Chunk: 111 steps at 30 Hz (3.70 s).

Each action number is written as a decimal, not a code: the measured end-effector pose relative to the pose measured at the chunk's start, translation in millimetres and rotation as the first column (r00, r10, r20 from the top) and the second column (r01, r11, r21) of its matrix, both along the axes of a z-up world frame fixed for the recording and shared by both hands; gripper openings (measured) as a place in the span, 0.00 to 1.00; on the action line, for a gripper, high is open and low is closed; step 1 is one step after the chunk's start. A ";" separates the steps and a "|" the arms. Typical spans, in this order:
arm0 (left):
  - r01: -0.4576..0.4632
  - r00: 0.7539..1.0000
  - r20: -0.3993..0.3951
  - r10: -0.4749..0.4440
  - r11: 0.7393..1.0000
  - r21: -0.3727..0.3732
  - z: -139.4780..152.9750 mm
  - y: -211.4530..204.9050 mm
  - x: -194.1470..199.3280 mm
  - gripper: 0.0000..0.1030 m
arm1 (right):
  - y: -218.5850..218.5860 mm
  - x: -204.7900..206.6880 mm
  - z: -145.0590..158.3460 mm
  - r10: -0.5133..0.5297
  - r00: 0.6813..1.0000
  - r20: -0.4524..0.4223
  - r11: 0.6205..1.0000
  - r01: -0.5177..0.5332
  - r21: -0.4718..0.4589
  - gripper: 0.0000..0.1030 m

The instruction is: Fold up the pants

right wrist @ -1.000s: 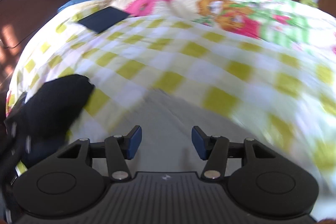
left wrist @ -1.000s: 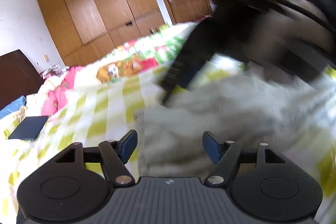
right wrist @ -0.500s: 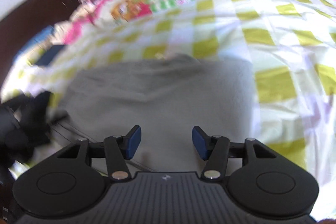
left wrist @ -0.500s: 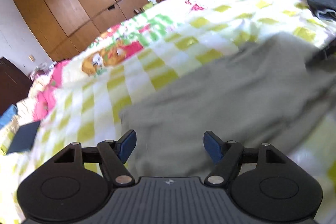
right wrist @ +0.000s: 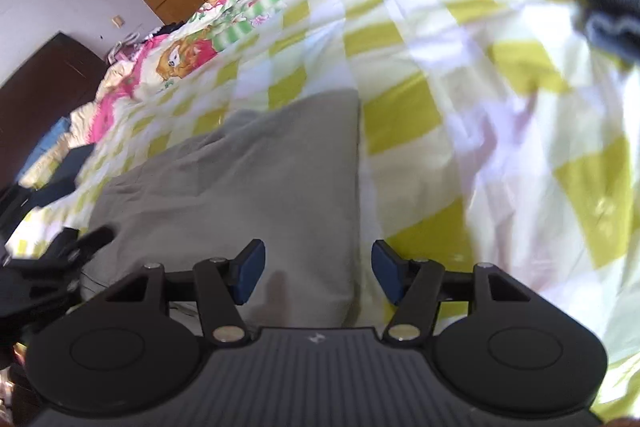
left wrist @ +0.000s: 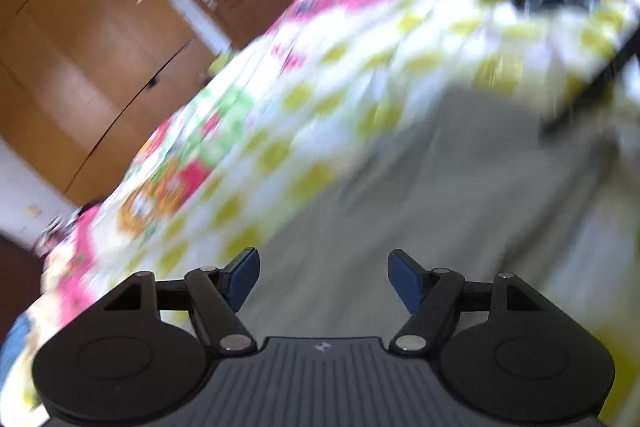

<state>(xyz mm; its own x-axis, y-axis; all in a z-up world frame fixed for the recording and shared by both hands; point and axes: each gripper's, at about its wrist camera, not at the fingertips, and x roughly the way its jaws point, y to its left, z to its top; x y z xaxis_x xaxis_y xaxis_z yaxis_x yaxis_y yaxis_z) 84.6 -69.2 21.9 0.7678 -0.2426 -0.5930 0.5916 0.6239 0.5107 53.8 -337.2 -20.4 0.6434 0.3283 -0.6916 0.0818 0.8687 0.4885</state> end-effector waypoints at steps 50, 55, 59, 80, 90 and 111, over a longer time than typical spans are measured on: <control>0.601 0.798 -0.202 -0.568 0.725 0.337 -60.4 -127.7 36.8 0.77 | -74.6 0.3 -0.6 -0.026 0.998 -0.057 0.991 0.033 0.133 0.09; 0.546 0.838 -0.204 -0.507 0.786 0.290 -47.8 -124.7 53.4 0.76 | -73.3 -9.6 1.4 -0.004 0.998 -0.066 0.991 0.013 0.135 0.17; 0.518 0.855 -0.181 -0.486 0.816 0.256 -28.3 -99.5 44.6 0.76 | -73.4 -9.2 -2.8 0.020 0.998 -0.059 0.988 -0.010 0.157 0.26; 0.121 0.981 -0.139 -0.134 0.988 -0.098 -64.4 -46.4 22.7 0.70 | 26.6 21.6 99.0 0.152 0.985 0.086 0.986 -0.145 -0.082 0.06; -0.116 0.967 -0.256 0.015 0.915 -0.386 -38.1 66.5 -22.3 0.71 | 181.9 76.2 64.6 0.420 0.907 -0.031 0.888 -0.417 -0.192 0.14; -0.169 0.969 -0.239 0.058 0.861 -0.479 7.3 35.1 -68.5 0.85 | 72.0 61.8 40.6 0.183 0.983 -0.016 0.931 -0.168 0.325 0.45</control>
